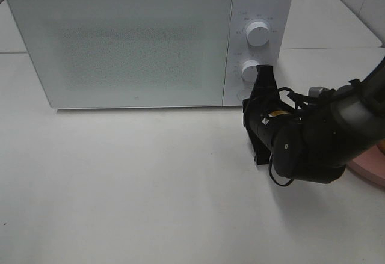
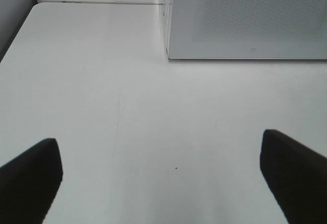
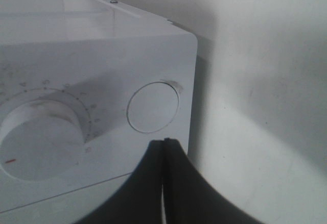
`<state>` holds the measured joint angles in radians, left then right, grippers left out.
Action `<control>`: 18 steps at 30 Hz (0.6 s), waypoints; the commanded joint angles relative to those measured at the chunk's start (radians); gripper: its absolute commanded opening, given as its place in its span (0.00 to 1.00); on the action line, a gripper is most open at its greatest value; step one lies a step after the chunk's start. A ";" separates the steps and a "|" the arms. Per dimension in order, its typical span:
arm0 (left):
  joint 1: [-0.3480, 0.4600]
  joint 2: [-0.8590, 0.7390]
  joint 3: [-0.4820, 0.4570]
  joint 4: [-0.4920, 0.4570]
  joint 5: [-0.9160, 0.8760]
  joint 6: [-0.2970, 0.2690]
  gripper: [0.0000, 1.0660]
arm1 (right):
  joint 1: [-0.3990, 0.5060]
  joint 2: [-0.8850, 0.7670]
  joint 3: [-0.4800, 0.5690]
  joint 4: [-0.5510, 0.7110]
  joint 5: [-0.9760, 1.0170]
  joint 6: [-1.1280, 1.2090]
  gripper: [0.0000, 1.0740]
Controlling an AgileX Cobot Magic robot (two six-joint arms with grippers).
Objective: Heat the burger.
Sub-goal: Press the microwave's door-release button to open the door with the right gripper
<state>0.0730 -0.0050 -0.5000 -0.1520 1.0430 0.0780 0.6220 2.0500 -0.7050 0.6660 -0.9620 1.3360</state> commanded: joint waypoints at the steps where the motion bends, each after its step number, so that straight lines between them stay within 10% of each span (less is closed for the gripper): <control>1: -0.002 -0.025 0.003 -0.004 -0.006 -0.004 0.95 | -0.005 0.026 -0.031 -0.008 0.007 0.000 0.00; 18: -0.002 -0.025 0.003 -0.004 -0.006 -0.004 0.95 | -0.051 0.079 -0.134 -0.017 0.061 -0.060 0.00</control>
<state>0.0730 -0.0050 -0.5000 -0.1540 1.0430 0.0780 0.5720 2.1140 -0.8250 0.6470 -0.9080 1.2900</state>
